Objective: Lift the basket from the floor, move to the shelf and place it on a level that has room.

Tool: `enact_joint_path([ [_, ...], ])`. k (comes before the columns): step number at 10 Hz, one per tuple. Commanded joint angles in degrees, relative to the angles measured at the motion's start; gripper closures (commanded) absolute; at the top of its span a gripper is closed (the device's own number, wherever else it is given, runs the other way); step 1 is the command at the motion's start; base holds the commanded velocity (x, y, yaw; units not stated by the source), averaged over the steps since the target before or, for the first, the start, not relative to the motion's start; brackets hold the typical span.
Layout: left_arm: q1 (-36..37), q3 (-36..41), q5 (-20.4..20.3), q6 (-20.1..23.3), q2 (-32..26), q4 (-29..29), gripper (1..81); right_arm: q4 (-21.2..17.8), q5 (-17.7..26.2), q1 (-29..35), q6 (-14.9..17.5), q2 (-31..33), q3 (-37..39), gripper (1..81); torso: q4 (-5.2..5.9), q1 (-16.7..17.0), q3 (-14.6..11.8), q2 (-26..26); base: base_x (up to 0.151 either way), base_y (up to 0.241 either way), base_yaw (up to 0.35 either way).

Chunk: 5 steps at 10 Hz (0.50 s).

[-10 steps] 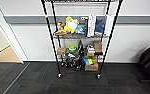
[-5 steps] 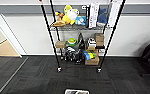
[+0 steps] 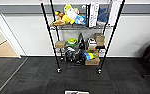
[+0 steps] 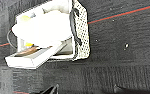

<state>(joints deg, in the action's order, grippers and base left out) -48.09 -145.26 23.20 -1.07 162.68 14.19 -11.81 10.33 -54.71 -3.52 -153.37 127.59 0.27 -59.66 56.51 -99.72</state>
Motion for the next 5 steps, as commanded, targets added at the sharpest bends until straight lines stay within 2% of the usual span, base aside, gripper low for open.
enact_joint_path([
  [1,8.23,-0.46,4.4,0.11,-3.04,3.46,1.0,-1.29,5.23,8.07,-0.08,-0.2,0.53,1.0,0.0,-3.56,0.0,-5.51,0.0,0.0,0.0],
  [4,8.84,-0.29,4.4,0.11,-5.0,4.62,1.0,-1.37,8.4,9.92,0.01,-3.99,5.47,1.0,0.0,-7.3,0.02,-11.46,0.0,0.0,0.0],
  [5,8.67,-0.29,4.4,0.11,-5.0,4.62,1.0,-1.2,9.1,10.36,0.01,-6.01,7.67,1.0,0.0,-8.48,5.0,-13.34,0.0,0.0,0.0],
])
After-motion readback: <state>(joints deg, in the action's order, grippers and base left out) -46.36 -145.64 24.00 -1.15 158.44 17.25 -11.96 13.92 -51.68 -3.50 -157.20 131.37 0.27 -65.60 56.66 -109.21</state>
